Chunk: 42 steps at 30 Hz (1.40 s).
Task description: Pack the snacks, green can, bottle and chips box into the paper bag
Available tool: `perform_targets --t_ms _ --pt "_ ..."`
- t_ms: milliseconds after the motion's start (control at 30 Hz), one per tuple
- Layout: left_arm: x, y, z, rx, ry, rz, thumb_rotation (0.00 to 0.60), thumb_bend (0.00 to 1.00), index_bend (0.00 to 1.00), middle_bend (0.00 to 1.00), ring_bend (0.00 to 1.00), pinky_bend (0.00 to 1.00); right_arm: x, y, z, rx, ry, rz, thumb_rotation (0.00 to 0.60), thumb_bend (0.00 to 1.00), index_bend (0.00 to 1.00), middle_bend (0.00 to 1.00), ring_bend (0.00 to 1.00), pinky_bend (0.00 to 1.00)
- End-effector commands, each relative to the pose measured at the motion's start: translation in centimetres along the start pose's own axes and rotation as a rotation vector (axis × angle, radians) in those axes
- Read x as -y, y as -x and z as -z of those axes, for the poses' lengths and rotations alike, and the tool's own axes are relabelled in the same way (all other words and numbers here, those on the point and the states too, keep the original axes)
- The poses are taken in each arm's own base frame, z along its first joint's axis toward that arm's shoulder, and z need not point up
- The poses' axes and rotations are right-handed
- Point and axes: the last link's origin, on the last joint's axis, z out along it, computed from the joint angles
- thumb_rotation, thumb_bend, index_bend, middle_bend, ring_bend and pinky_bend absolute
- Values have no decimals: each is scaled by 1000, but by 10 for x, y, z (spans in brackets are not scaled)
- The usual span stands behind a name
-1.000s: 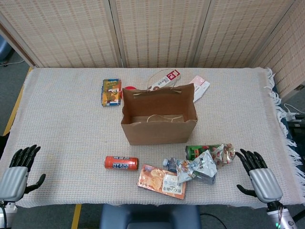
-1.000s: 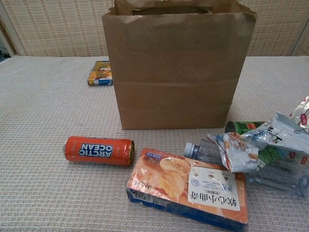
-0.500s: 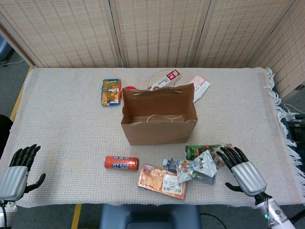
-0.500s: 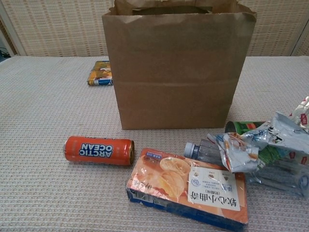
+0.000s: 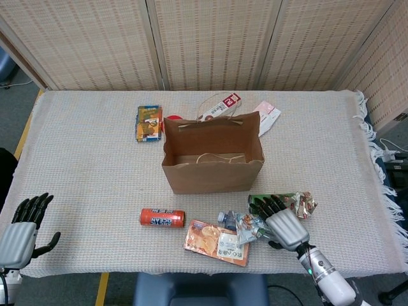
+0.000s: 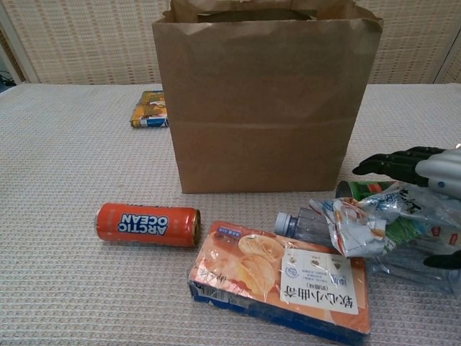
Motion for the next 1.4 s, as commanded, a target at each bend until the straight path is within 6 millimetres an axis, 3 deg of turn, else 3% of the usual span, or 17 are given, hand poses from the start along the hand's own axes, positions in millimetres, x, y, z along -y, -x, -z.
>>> perform_targets --t_ms 33,133,167,267,400,567,733,900,1000,1133,1400 --pt "0 0 0 1 0 1 600 328 0 0 0 8 13 5 -13 -32 -20 20 600 203 264 217 176 204" --pt "0 0 0 1 0 3 600 328 0 0 0 8 16 8 -14 -60 -25 27 600 291 575 486 497 562" --pt "0 0 0 1 0 3 600 329 0 0 0 8 16 7 -13 -70 -26 30 600 306 643 547 576 639" --pt "0 0 0 0 1 3 600 330 0 0 0 8 13 2 -10 -108 -21 12 600 319 731 626 673 722" --pt "0 0 0 0 1 0 600 330 0 0 0 8 6 -20 -3 -179 -14 -43 600 323 744 637 684 730" --pt "-1 1 0 3 0 -2 600 329 0 0 0 8 5 -62 5 -305 -20 -139 600 322 742 637 684 731" --pt "-1 1 0 5 0 -10 600 329 0 0 0 8 15 -126 13 -503 -61 -223 600 323 737 637 678 731" --pt "-1 1 0 5 -2 -9 600 328 0 0 0 8 28 -175 14 -654 -74 -234 600 323 731 637 672 720" --pt "-1 1 0 5 -3 -4 600 330 0 0 0 8 30 -197 -1 -696 -52 -209 600 322 728 637 670 713" --pt "0 1 0 10 -5 5 600 330 0 0 0 8 30 -218 -37 -699 -2 -163 600 323 726 637 668 709" --pt "1 2 -1 46 -14 25 600 331 0 0 0 8 31 -231 -105 -659 102 -165 600 322 718 637 663 706"
